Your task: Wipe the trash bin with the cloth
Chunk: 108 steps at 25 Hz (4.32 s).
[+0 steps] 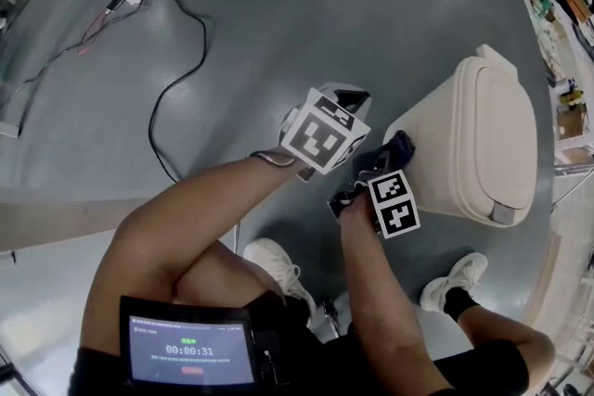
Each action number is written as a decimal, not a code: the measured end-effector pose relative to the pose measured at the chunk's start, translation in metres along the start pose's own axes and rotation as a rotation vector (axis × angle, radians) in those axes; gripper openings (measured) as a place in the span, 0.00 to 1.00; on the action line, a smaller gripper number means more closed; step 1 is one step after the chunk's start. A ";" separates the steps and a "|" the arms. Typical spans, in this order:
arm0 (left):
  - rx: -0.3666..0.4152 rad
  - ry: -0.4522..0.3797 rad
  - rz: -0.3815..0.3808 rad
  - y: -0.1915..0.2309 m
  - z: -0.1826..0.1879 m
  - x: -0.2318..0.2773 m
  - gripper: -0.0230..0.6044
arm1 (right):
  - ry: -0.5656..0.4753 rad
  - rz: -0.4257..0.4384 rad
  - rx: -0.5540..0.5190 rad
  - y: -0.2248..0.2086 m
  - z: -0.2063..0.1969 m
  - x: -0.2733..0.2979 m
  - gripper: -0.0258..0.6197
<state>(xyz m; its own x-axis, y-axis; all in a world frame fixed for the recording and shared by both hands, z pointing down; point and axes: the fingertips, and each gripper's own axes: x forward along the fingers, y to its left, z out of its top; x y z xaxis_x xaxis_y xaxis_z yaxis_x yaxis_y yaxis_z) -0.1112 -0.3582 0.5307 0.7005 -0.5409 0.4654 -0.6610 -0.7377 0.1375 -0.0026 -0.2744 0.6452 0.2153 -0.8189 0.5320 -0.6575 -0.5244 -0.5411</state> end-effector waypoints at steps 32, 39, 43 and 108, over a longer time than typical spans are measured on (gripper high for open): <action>-0.199 -0.021 0.042 0.023 -0.002 -0.008 0.03 | -0.202 0.267 -0.011 0.119 0.088 -0.005 0.16; -0.185 -0.012 0.043 0.020 -0.005 -0.001 0.03 | -0.171 0.191 -0.006 0.095 0.078 0.014 0.16; -0.198 -0.016 0.024 0.014 0.000 -0.001 0.03 | -0.141 0.138 -0.017 0.072 0.059 0.023 0.16; -0.058 -0.375 0.156 -0.382 0.154 -0.200 0.03 | -0.109 0.723 -1.015 -0.029 0.290 -0.386 0.16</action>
<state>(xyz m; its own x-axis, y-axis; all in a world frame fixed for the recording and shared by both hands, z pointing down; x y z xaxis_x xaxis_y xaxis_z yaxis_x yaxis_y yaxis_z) 0.0428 -0.0307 0.2506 0.6332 -0.7622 0.1346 -0.7735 -0.6171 0.1446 0.1424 -0.0110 0.2665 -0.4001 -0.8846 0.2394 -0.8990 0.4297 0.0851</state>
